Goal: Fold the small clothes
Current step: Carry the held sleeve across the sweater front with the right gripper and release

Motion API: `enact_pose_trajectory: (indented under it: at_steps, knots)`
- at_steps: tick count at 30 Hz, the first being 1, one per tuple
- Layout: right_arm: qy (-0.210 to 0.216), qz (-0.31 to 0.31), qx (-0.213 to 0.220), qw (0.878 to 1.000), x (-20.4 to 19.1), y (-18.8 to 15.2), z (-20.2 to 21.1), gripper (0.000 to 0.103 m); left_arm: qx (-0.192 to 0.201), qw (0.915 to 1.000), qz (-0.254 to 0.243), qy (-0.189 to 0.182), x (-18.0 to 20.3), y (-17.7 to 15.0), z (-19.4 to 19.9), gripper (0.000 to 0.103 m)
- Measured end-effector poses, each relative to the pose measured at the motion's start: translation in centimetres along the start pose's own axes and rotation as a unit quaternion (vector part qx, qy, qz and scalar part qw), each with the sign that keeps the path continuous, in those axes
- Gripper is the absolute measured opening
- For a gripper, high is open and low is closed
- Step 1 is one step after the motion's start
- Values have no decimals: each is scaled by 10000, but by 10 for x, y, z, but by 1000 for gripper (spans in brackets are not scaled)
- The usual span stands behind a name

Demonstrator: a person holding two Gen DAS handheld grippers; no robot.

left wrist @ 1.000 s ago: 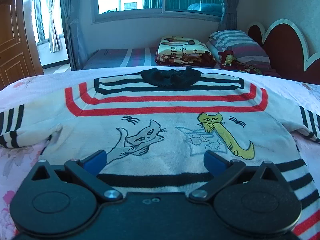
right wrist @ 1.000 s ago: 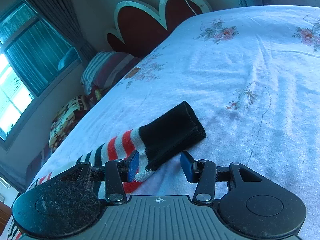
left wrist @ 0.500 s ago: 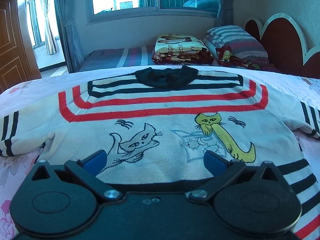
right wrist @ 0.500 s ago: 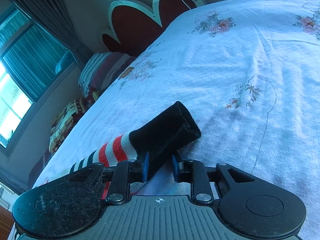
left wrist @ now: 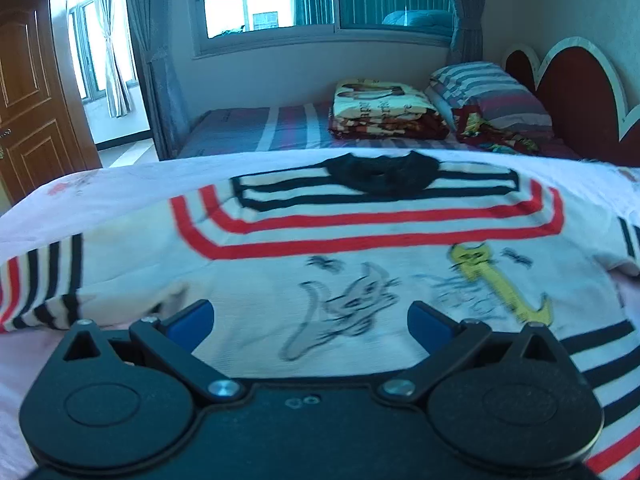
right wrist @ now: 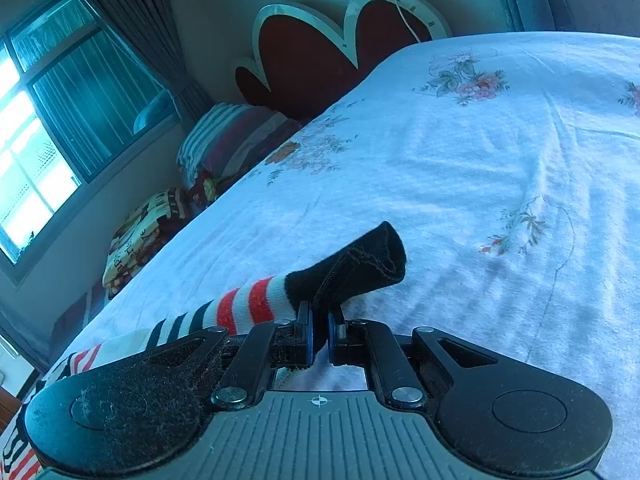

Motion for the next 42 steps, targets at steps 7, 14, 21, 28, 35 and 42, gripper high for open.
enact_pose_trajectory:
  at_steps: [7,14,21,28,35,42]
  knots:
    - [249,576,128,9979,-62,4,10,6,-264,9993,114,-254,-25,-3,-19,102]
    - [1346,1690,-25,9764,-210,-37,9,6,-54,9972,590,-462,-52,4,-18,102]
    - [2340,2510,-764,9362,-340,-137,-7,6,-43,9940,1028,-377,-110,12,-17,102]
    - [2582,2788,-1084,9186,-387,-198,-6,6,34,9912,1299,-246,-154,9,-11,101]
    - [2607,3261,-1118,9018,-409,-230,-6,38,-42,9850,1627,-578,-155,9,-13,101]
    - [2384,2725,-585,9303,-365,-202,26,42,-244,9669,1819,-1774,-91,27,-27,85]
Point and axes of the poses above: each gripper's, at about its wrist camera, not at the fingertips, and z roughly against the way its jaws point, x to its right, y to its top, the point moved 5 cm from there along -z, roughly the way its jaws point, and after that the axes turned 8 degrees about z, right-handed, at the moved point
